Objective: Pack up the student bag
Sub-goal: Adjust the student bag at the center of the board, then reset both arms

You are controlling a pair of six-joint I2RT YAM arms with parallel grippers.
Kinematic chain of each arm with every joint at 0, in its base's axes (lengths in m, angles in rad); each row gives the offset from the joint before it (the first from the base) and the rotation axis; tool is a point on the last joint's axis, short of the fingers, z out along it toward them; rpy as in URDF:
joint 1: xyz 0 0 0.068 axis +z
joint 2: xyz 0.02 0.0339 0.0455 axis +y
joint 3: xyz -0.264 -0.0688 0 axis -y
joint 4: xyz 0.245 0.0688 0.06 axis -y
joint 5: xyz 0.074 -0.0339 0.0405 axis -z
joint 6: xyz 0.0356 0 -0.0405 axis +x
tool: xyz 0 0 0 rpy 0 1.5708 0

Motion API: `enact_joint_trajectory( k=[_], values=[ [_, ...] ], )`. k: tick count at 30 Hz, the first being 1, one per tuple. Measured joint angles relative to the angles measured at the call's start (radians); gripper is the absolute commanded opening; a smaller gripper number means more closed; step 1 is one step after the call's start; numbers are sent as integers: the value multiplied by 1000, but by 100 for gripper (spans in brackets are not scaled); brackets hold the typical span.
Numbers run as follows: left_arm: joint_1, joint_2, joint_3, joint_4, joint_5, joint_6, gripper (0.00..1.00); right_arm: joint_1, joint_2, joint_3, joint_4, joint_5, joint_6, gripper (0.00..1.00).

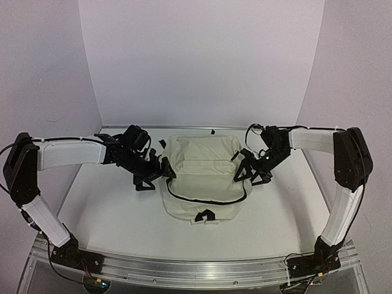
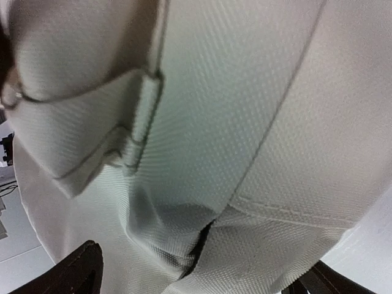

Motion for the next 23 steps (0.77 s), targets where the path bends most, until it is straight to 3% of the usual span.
enact_joint_trajectory(
  k=[4, 11, 15, 19, 23],
  values=[
    [80, 2, 114, -77, -11, 22, 100, -49, -7, 101, -49, 23, -38, 98],
    [288, 84, 524, -270, -76, 167, 100, -248, -50, 340, -90, 75, -116, 98],
    [329, 93, 670, -390, -138, 257, 100, -287, -166, 347, -90, 114, -148, 98],
    [349, 72, 678, -456, -221, 316, 100, -314, -309, 228, -64, 124, -164, 98],
    [354, 9, 549, -480, -274, 334, 100, -330, -431, 53, -33, 161, -162, 98]
  ],
)
